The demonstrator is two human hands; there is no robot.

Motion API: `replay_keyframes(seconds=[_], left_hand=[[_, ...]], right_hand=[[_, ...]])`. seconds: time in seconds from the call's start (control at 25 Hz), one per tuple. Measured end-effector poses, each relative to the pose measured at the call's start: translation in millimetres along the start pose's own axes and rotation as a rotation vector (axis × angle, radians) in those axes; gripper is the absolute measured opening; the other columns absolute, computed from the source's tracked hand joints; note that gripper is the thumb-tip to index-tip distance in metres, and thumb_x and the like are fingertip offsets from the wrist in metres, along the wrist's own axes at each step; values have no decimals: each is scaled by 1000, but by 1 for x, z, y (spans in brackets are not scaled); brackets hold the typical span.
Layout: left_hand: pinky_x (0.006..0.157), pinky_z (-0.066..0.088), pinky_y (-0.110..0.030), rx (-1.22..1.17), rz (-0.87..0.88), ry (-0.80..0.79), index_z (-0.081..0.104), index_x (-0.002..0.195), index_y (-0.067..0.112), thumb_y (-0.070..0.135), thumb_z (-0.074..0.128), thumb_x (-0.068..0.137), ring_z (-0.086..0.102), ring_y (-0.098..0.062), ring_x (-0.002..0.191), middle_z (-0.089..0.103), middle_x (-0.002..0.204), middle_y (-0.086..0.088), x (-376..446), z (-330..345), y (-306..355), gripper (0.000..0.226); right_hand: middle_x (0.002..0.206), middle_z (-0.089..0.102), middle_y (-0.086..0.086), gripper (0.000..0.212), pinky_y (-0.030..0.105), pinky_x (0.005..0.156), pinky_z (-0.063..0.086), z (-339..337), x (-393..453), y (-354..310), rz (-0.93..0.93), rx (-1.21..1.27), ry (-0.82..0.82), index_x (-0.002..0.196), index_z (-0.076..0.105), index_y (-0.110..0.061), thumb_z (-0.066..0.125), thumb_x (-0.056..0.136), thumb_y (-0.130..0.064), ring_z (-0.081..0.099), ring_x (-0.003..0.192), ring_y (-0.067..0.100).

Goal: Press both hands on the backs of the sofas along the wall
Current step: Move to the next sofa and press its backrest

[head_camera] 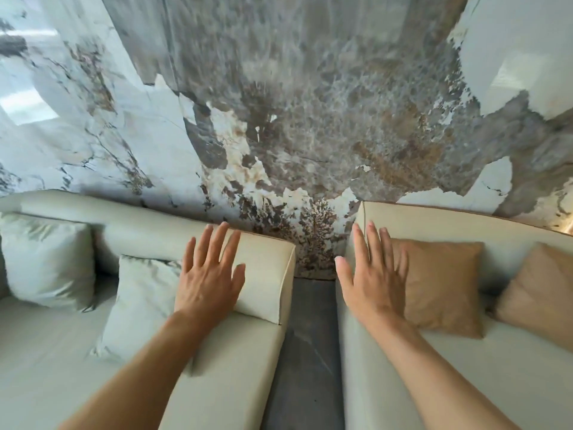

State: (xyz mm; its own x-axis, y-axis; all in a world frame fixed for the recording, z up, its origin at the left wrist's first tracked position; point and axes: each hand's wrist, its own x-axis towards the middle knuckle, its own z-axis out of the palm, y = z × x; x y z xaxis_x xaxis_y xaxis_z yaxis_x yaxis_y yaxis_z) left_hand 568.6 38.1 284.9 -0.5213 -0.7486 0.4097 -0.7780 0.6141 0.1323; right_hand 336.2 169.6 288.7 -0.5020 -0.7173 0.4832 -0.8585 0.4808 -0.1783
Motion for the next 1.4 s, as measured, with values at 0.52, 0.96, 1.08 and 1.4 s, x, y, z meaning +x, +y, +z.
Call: replay_keyframes(seconds=[0.52, 0.96, 1.08, 1.4], left_hand=[[118, 15, -53, 67, -30, -120, 38, 144, 12, 40, 26, 90, 21, -32, 145, 30, 155, -13, 44, 41, -113, 62], [114, 22, -57, 21, 111, -289, 43, 142, 14, 43, 28, 91, 29, -33, 142, 38, 152, -12, 135, 256, -191, 60], [116, 18, -56, 18, 156, -298, 39, 144, 19, 46, 26, 92, 24, -31, 144, 35, 154, -11, 137, 331, -224, 61], [115, 20, -56, -19, 195, -141, 32, 148, 25, 51, 30, 91, 26, -29, 143, 34, 155, -5, 156, 432, -272, 62]], right_hand=[[155, 34, 12, 66, 61, 111, 21, 123, 15, -105, 37, 82, -146, 145, 38, -15, 34, 89, -49, 31, 141, 33], [152, 39, 11, 68, 60, 110, 20, 322, 48, -117, 77, -9, -289, 142, 44, -16, 37, 86, -53, 36, 139, 32], [155, 34, 8, 68, 56, 112, 14, 384, 49, -123, 96, -89, -295, 145, 39, -18, 32, 88, -54, 30, 142, 30], [158, 27, 8, 72, 58, 114, 20, 491, 41, -129, 101, -181, -185, 150, 29, -18, 32, 89, -57, 23, 145, 29]])
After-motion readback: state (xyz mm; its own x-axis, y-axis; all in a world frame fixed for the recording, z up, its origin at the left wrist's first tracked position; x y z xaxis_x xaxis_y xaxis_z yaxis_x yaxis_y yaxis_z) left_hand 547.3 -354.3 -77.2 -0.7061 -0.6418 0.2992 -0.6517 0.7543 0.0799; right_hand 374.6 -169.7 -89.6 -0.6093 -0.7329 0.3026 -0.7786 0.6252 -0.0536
